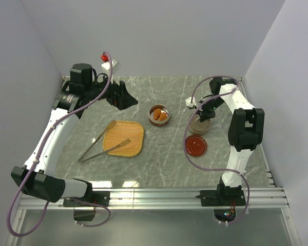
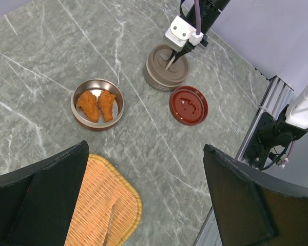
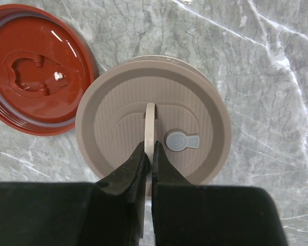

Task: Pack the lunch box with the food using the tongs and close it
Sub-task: Put the lid back on the lunch box

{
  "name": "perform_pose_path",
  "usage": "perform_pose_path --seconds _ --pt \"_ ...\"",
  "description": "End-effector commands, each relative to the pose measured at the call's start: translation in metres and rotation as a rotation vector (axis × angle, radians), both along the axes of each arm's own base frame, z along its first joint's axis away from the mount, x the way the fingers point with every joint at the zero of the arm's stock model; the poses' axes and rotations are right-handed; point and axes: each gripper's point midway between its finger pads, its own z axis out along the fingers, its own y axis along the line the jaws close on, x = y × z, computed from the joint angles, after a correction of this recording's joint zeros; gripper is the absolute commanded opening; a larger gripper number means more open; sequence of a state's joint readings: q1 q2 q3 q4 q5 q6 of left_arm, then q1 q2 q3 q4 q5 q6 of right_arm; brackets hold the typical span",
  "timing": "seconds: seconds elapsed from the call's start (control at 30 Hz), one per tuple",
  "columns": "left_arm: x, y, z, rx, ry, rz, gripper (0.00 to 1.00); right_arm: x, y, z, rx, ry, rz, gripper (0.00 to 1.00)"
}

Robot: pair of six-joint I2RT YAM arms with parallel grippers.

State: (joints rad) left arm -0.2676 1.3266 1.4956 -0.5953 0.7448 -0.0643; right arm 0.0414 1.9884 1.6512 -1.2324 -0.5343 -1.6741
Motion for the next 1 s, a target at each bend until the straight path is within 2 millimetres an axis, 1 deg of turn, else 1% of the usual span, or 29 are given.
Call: perform_pose_path --seconds 0.0,0.03,0.17,0.3,0.33,0.37,0.43,0.5,0.53,0.63,0.77,0.87,0.9,0.97 --pt "-0.001 -0.002 0.006 -0.02 -0.026 -0.018 0.99 -0.01 -0.001 -0.003 -0.02 0.07 -0.016 0.0" --pt "-0.001 -0.002 0.007 -0.022 -0.028 -0.02 0.99 -0.008 -0.003 -0.002 -0.019 0.058 -0.024 0.0" --pt "-0.001 -0.002 0.005 -0.022 -0.018 -0.02 0.99 -0.01 -0.005 -0.001 -0.038 0.052 -0.024 0.0" --pt "0.0 -0.002 0.006 -0.021 -0.022 -0.016 0.99 -0.009 -0.008 -0.006 -0.07 0.06 -0.056 0.0" --pt "0.0 -0.002 0.006 -0.021 -0.022 -0.014 0.99 -0.008 -0.008 -0.01 -0.079 0.056 -0.077 0.0" --pt "0.0 -0.001 0.006 -0.02 -0.021 -0.013 0.99 -0.007 -0.013 -0.013 -0.111 0.05 -0.104 0.0" --pt "0.0 -0.002 0.006 -0.022 -0.018 -0.015 0.99 -0.003 -0.014 -0.016 -0.142 0.056 -0.176 0.0" --pt "0.001 -0.003 0.005 -0.027 -0.014 -0.017 0.99 -0.004 -0.015 -0.02 -0.16 0.09 -0.212 0.0" --pt "0.0 -0.004 0.005 -0.032 -0.007 -0.019 0.99 -0.002 -0.015 -0.018 -0.165 0.105 -0.275 0.0" --pt "0.0 -0.004 0.003 -0.039 0.006 -0.02 0.99 -0.003 -0.013 -0.018 -0.154 0.152 -0.365 0.0" --pt "0.001 -0.004 0.004 -0.038 0.001 -0.015 0.99 -0.003 -0.008 -0.016 -0.123 0.154 -0.48 0.0" --pt "0.001 -0.003 0.004 -0.036 -0.003 -0.008 0.99 -0.005 -0.006 -0.019 -0.113 0.193 -0.588 0.0" --pt "0.002 -0.003 0.002 -0.037 0.005 -0.004 0.99 -0.002 -0.005 -0.02 -0.107 0.203 -0.667 0.0" --pt "0.002 -0.003 0.002 -0.04 0.004 -0.003 0.99 -0.006 -0.007 -0.024 -0.11 0.231 -0.721 0.0"
